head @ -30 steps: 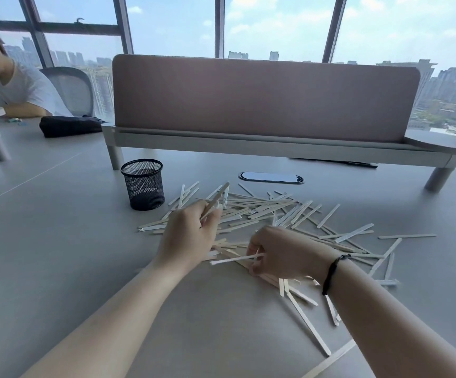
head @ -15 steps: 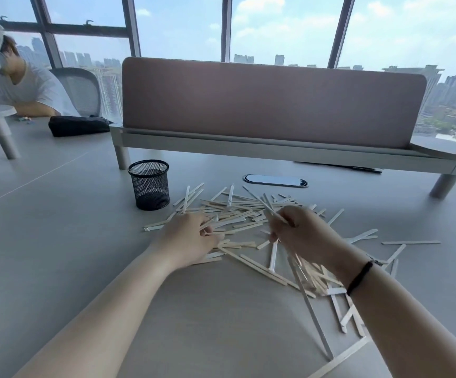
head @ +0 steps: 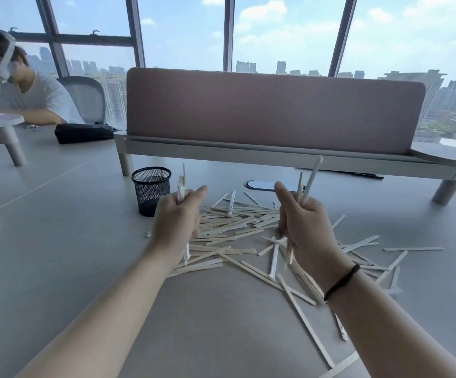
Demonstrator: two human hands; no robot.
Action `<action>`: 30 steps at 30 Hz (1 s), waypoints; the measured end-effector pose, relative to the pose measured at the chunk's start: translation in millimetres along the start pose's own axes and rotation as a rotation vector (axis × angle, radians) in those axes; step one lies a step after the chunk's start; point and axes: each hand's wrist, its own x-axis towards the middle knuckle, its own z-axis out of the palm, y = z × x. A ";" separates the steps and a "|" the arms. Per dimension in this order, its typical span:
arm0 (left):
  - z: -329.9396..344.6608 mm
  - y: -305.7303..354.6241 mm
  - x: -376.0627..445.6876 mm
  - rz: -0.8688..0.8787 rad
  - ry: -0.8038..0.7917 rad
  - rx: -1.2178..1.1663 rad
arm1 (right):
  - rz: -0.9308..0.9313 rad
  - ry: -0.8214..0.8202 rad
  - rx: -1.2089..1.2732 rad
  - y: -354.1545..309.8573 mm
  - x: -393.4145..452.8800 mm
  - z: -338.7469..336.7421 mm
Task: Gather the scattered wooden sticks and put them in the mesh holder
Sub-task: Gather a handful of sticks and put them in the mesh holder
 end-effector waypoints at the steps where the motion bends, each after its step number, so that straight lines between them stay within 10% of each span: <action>1: 0.0 0.4 -0.2 -0.006 0.030 -0.040 | 0.035 -0.040 0.089 -6.6 -2.7 6.1; 10: 6.4 -19.0 -21.2 -0.085 -0.083 -0.061 | 0.029 -0.397 -0.089 23.0 -47.9 53.2; 22: 8.4 -22.6 -19.6 -0.211 -0.115 -0.066 | 0.266 -0.240 0.127 20.0 -41.5 48.9; 30: -59.6 48.5 88.6 -0.038 0.214 -0.255 | 0.346 -0.210 0.232 23.8 -33.5 48.6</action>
